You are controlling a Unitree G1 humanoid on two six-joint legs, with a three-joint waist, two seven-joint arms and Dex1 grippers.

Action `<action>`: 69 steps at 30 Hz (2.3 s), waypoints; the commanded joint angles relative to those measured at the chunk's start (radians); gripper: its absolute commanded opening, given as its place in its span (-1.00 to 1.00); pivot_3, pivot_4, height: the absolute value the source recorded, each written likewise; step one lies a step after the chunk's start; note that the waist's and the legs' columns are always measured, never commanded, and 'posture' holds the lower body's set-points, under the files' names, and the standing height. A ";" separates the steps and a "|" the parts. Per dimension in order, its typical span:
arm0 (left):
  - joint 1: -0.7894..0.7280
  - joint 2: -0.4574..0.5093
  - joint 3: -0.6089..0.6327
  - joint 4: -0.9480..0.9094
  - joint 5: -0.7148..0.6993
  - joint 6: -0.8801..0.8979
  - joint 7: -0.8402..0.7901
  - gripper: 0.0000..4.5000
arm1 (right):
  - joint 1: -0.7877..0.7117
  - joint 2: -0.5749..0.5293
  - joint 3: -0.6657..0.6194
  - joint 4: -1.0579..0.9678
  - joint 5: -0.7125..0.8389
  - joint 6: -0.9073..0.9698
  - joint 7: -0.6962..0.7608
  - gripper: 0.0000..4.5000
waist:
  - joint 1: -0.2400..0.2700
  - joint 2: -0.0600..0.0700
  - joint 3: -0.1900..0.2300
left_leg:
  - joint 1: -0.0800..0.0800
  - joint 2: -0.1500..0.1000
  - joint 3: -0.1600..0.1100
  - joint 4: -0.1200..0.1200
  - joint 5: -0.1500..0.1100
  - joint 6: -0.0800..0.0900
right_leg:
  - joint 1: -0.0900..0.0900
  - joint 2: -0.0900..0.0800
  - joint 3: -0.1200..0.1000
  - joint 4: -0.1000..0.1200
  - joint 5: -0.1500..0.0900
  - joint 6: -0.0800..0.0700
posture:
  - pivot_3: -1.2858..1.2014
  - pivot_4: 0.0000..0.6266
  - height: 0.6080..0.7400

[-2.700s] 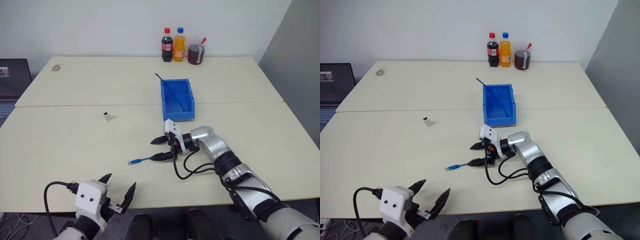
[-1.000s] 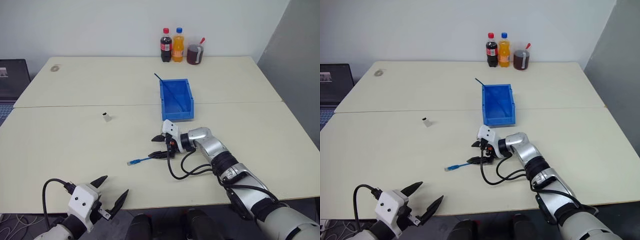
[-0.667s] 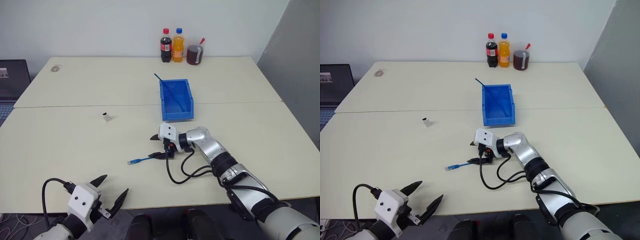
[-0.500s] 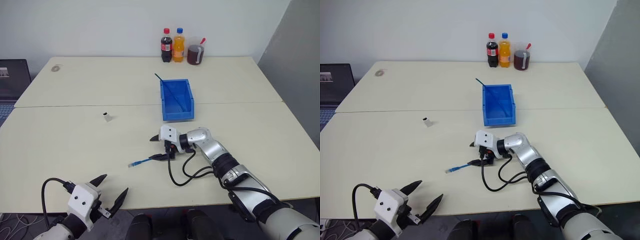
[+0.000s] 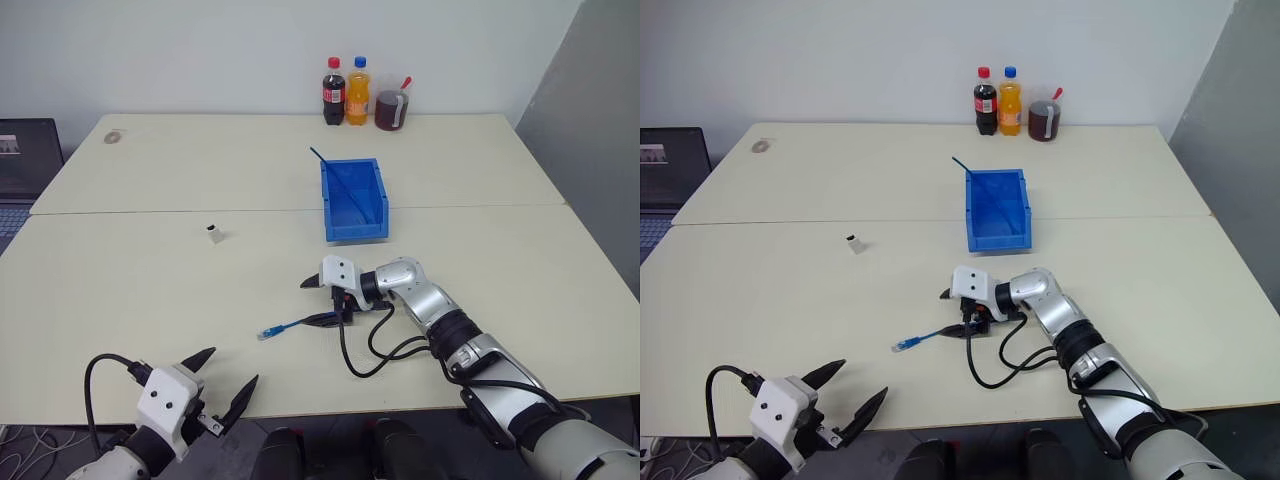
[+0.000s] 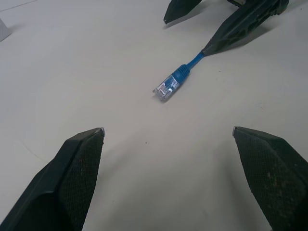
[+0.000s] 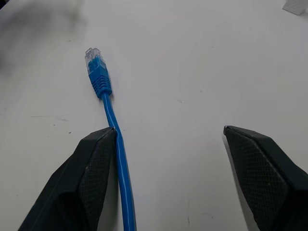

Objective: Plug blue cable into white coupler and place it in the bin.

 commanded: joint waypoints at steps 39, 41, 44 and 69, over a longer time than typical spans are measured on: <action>-0.969 0.329 -0.364 0.955 0.062 -0.288 -0.765 0.70 | 0.454 -0.421 -0.222 -1.063 0.330 0.637 -0.104 0.73 | 0.028 0.001 -0.001 | -0.005 -0.002 0.006 0.000 0.000 0.000 | -0.006 0.002 0.000 0.000 0.002 0.004 | 0.03 -0.52 1.00; -0.973 0.332 -0.369 0.956 0.055 -0.274 -0.785 0.57 | 0.466 -0.428 -0.224 -1.072 0.334 0.643 -0.122 0.73 | 0.027 0.001 -0.001 | -0.005 -0.002 0.006 0.001 0.000 0.000 | -0.005 0.002 0.000 0.000 0.002 0.005 | 0.03 -0.52 1.00; -0.968 0.334 -0.376 0.945 0.054 -0.257 -0.805 0.19 | 0.467 -0.428 -0.223 -1.076 0.337 0.648 -0.146 0.73 | 0.026 0.001 -0.001 | -0.004 -0.002 0.006 0.001 0.000 0.000 | -0.005 0.002 0.000 0.000 0.002 0.005 | 0.03 -0.52 1.00; -1.016 0.340 -0.203 0.568 -0.368 0.547 -0.606 -0.89 | 0.455 -0.420 -0.273 -1.154 0.526 0.810 -0.193 0.73 | 0.020 0.000 -0.001 | -0.005 -0.001 0.004 0.002 0.000 0.000 | -0.006 0.003 -0.001 0.005 0.002 0.005 | 0.03 -0.52 1.00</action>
